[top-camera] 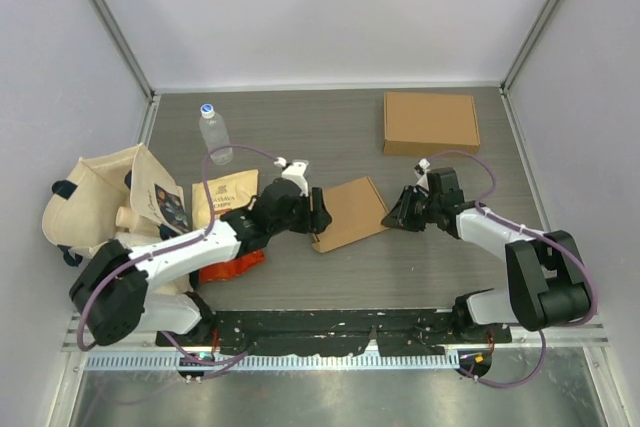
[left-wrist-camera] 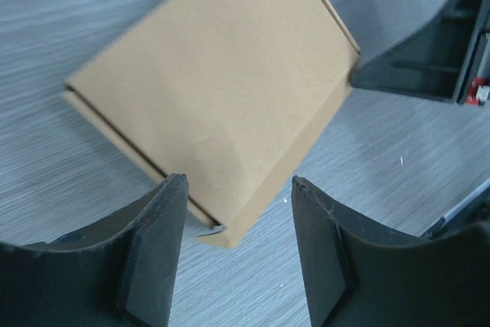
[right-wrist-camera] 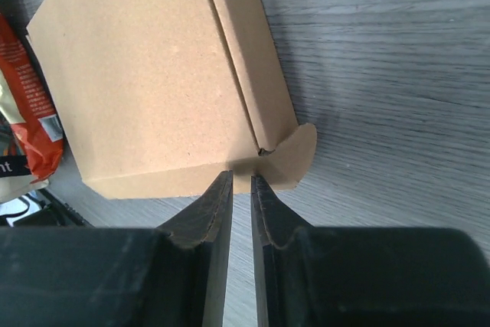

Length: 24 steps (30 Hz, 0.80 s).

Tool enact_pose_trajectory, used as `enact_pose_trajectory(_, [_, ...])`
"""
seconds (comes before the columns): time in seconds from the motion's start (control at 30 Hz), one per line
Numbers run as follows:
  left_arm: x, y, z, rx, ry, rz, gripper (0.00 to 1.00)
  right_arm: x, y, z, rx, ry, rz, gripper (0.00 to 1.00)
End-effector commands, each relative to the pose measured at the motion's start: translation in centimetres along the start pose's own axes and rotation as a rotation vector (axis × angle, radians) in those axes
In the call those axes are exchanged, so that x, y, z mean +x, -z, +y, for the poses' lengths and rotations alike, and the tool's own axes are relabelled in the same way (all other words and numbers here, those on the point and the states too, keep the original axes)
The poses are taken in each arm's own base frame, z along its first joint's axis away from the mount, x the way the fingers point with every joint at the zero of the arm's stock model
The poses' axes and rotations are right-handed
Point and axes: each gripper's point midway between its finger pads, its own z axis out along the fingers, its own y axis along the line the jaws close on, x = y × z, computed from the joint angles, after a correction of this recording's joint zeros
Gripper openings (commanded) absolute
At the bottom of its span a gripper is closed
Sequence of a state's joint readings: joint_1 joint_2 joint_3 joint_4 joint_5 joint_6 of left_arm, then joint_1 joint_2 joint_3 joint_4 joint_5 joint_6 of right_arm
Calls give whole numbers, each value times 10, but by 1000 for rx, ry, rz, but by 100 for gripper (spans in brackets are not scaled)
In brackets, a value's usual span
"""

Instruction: Fold the paper box

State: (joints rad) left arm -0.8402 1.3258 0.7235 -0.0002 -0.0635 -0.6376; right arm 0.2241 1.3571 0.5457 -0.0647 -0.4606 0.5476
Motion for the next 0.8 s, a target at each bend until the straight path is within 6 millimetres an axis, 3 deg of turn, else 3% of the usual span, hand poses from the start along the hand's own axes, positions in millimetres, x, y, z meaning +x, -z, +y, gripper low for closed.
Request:
enact_pose_trajectory(0.0, [-15,24,34,-119,72,-24,62,-24,12,8,12,87,-82,22])
enact_pose_trajectory(0.17, [-13,41,52,-162,230,-85,72,-57,35,49,-159,100,-160,32])
enact_pose_trajectory(0.3, [-12,35,39,-74,313,-104,75,-79,27,54,-188,128,-137,38])
enact_pose_trajectory(0.5, [6,12,44,-108,332,-14,66,-69,7,28,-122,150,-60,53])
enact_pose_trajectory(0.7, [30,-9,47,-120,345,84,61,-51,-7,16,-133,133,-14,54])
enact_pose_trajectory(0.77, [33,-15,43,-94,357,94,59,-52,-9,20,-166,121,-32,52])
